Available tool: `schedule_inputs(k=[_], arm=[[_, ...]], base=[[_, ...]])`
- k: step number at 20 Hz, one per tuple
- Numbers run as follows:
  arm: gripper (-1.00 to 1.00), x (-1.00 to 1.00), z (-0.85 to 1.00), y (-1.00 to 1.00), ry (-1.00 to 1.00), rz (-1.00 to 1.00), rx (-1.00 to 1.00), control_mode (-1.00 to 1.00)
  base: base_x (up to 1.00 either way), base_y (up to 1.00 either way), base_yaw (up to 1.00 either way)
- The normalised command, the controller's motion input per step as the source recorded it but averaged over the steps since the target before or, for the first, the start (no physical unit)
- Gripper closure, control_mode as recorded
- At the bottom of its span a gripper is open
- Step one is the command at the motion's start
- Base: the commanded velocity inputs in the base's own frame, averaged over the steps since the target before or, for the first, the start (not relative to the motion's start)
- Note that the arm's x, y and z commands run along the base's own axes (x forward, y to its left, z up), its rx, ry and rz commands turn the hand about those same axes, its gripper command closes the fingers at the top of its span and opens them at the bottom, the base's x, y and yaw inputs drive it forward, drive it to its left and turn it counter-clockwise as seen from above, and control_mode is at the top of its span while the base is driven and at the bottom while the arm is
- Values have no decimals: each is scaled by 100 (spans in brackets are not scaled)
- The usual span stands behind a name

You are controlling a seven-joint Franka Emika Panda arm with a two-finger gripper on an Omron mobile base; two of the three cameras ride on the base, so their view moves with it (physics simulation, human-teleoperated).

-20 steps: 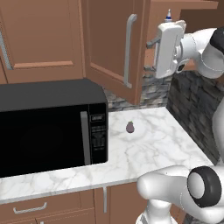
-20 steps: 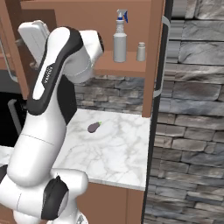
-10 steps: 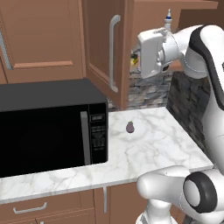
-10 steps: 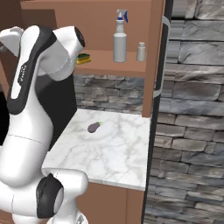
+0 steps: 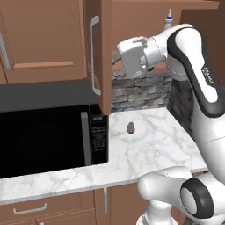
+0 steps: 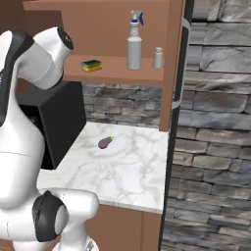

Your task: Pick the sponge and spray from the cabinet and place them on the counter.

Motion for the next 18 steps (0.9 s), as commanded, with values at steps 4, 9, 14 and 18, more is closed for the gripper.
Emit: schedule_inputs(k=[4,9,14,18], arm=[[-100,-4,0,3,-18,0,-8,-100],[-100,-27,0,0,-23,0,-8,-100],[-100,-38,0,-8,-23,0,-6,-100],[-100,-49,0,-40,-23,0,-2,-100]], base=[[0,0,0],[0,0,0],[0,0,0],[0,0,0]])
